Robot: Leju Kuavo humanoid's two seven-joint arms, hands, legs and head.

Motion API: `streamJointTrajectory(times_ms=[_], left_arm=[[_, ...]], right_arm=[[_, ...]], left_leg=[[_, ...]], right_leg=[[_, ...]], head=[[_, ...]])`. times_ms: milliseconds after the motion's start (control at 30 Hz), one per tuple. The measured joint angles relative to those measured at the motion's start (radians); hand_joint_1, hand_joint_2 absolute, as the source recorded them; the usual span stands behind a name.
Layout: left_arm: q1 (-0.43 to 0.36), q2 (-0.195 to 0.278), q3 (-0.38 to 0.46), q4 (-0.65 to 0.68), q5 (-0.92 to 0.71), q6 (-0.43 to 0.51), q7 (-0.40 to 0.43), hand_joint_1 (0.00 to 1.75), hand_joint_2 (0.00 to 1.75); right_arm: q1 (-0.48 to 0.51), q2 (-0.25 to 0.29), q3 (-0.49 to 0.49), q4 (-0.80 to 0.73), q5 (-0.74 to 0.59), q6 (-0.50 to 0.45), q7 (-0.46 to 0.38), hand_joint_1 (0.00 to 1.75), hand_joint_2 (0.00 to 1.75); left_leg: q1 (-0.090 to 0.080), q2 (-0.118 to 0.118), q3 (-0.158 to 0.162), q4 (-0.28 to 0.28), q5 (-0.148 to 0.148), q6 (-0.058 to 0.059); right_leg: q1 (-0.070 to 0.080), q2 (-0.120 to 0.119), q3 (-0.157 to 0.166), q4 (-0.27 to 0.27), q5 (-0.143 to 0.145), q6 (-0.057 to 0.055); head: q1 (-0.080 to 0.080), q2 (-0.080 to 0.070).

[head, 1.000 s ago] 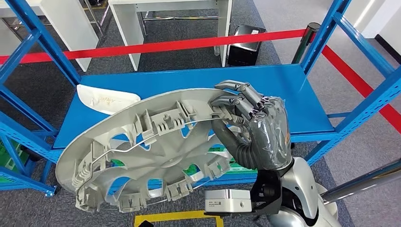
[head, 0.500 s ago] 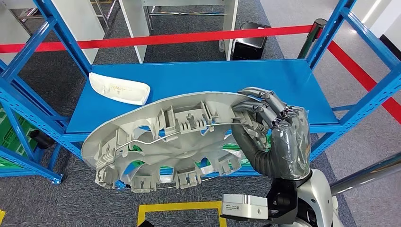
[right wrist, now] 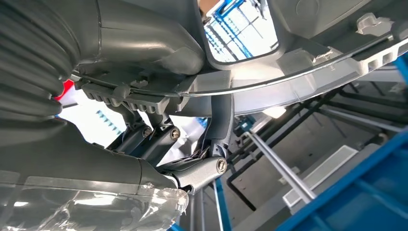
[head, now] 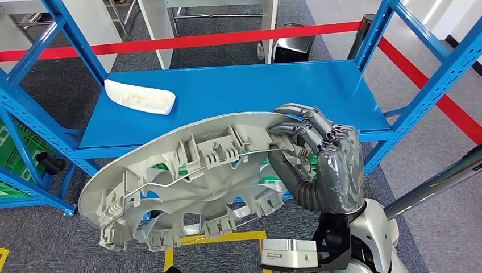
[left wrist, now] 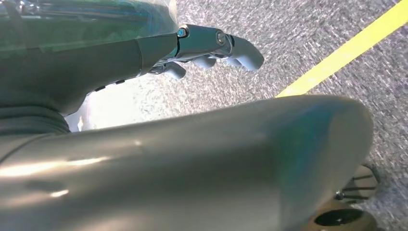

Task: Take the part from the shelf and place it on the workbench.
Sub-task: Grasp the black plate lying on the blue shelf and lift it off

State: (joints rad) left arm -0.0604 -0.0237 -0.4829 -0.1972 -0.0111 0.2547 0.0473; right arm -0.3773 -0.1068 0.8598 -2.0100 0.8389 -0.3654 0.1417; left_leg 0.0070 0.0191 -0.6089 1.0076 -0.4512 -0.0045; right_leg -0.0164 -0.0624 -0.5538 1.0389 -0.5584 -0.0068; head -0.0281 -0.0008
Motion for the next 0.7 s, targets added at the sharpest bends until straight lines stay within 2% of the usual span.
streamJointTrajectory(times_ms=[700], left_arm=[[-0.002, 0.001, 0.000, 0.000, 0.000, 0.003, 0.000, 0.00, 1.75]], right_arm=[[0.000, -0.001, -0.001, 0.000, 0.001, -0.002, 0.001, 1.75, 1.75]], left_leg=[[0.001, -0.007, -0.001, 0.000, 0.000, 0.006]], right_leg=[[-0.001, 0.034, -0.022, 0.045, -0.027, -0.002]], head=[[0.003, 0.000]])
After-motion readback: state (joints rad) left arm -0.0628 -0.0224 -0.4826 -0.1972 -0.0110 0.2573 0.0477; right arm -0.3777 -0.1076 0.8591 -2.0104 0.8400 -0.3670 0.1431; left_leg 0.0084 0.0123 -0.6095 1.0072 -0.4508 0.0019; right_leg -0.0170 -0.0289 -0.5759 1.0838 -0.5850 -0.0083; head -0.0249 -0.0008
